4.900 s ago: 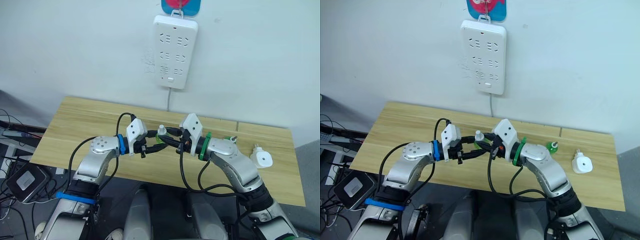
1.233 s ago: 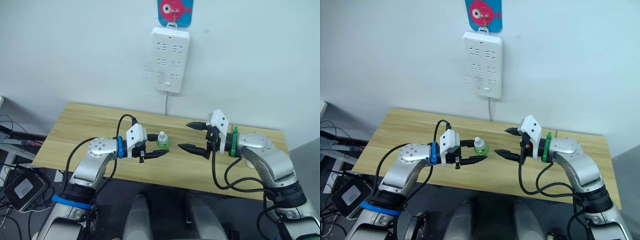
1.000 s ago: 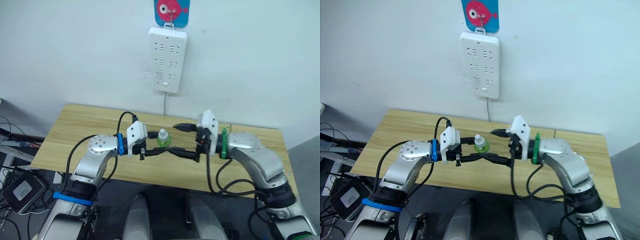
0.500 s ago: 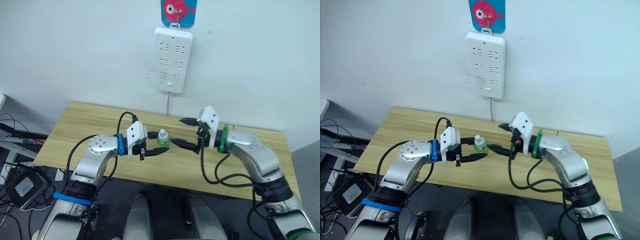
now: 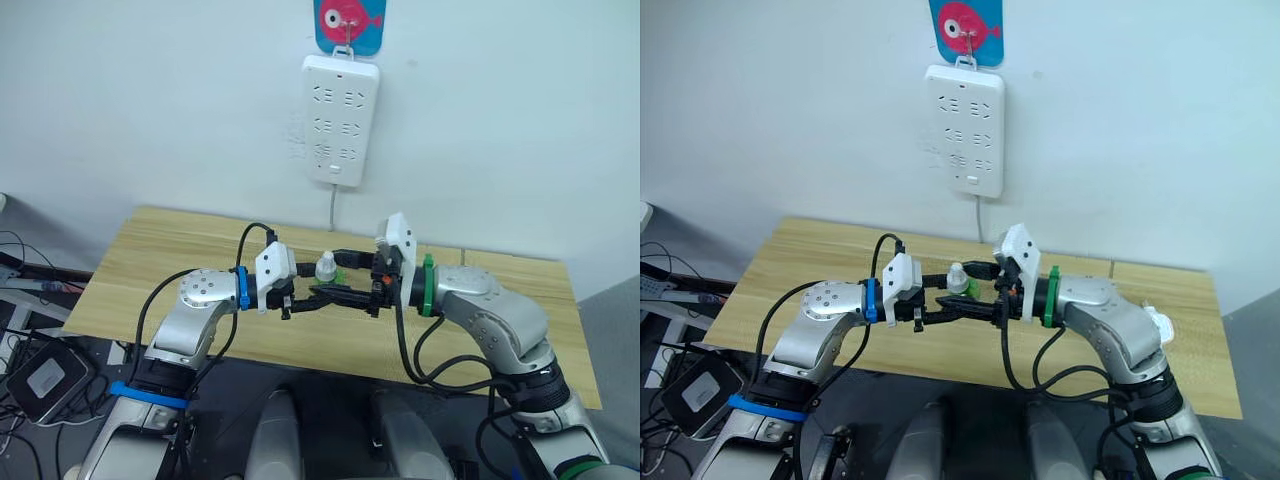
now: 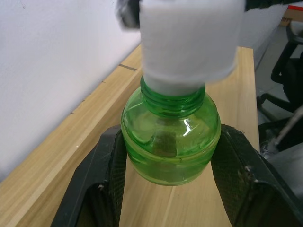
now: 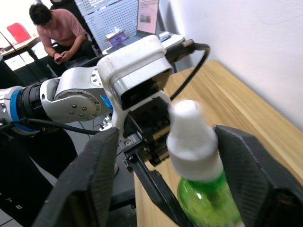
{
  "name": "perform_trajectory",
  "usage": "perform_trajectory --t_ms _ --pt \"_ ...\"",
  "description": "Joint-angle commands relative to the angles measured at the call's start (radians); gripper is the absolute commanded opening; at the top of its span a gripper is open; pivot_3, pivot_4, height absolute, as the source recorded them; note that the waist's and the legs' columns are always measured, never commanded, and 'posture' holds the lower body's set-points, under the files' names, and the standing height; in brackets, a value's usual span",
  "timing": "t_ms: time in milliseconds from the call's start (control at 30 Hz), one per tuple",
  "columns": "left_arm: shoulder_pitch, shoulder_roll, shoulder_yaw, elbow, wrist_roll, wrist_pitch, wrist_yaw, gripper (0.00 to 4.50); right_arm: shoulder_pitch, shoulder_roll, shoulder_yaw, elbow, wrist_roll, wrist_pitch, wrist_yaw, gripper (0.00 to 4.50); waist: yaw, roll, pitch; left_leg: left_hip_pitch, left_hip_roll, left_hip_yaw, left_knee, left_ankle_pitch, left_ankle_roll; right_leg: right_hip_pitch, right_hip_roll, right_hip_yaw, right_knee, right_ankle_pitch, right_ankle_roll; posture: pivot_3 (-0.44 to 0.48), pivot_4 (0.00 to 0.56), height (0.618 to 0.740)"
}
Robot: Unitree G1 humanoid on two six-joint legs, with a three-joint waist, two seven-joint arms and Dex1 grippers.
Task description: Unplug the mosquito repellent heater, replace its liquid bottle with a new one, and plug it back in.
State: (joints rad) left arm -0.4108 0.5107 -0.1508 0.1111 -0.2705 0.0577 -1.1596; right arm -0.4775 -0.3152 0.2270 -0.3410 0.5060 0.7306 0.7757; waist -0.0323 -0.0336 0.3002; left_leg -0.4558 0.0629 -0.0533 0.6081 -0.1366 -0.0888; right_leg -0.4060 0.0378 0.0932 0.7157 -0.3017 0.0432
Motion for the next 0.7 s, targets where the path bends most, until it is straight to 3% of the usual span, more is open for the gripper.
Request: perform_trajectory --t_ms 33,533,633,700 --pt "-0.003 0.003 0.005 -0.035 -0.010 -0.010 -0.005 2.20 -0.020 0.020 0.014 0.000 -0.015 -0.032 -0.017 3.26 0.000 0.000 0.000 0.000 0.000 0.000 0.000 0.000 0.000 0.000 0.000 0.000 0.000 0.000 0.000 0.035 0.237 0.740" --pt "0.008 -0.003 0.003 -0.051 -0.011 -0.003 0.001 2.20 -0.039 0.058 0.010 0.032 -0.023 -0.065 -0.045 3.26 0.000 0.000 0.000 0.000 0.000 0.000 0.000 0.000 0.000 0.000 0.000 0.000 0.000 0.000 0.000 0.041 0.241 0.740" --pt "0.006 -0.004 0.002 -0.050 -0.012 -0.003 0.001 2.20 -0.041 0.063 0.007 0.034 -0.021 -0.063 -0.045 2.66 0.000 0.000 0.000 0.000 0.000 0.000 0.000 0.000 0.000 0.000 0.000 0.000 0.000 0.000 0.000 0.042 0.242 0.740" --pt "0.005 -0.005 0.002 -0.050 -0.012 -0.002 0.001 2.20 -0.042 0.064 0.008 0.038 -0.024 -0.066 -0.045 1.95 0.000 0.000 0.000 0.000 0.000 0.000 0.000 0.000 0.000 0.000 0.000 0.000 0.000 0.000 0.000 0.042 0.242 0.740"
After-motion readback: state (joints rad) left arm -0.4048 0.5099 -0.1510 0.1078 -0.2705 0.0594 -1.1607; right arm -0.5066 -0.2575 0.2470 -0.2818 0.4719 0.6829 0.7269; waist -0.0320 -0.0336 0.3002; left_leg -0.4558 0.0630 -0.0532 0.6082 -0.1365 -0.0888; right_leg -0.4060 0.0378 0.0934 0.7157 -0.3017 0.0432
